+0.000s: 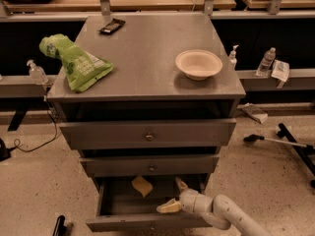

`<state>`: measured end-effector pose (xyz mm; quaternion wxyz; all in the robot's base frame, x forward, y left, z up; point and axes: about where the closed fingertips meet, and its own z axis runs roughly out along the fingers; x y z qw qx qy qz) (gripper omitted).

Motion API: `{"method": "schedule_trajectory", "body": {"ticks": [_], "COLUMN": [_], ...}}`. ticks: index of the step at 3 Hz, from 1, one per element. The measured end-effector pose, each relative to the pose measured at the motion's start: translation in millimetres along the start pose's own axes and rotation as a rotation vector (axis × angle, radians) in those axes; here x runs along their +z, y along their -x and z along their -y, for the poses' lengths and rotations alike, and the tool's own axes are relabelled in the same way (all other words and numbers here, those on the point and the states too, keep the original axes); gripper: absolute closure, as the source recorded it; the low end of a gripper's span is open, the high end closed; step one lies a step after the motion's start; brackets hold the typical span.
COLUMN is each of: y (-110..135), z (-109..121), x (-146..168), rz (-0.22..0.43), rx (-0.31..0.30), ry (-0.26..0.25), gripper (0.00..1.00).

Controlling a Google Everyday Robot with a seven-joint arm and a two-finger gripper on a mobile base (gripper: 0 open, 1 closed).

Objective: Place sponge into bottom drawer

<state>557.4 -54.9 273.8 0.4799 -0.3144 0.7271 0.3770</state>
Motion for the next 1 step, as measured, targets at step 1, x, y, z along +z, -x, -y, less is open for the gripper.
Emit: {"method": "schedule_trajectory", "body": {"ticks": [1], "y": [0.0], "z": [0.0], "x": [0.0], "rz": [0.0], "rx": [0.0], "ry": [0.0], "gripper": [0.0]}}
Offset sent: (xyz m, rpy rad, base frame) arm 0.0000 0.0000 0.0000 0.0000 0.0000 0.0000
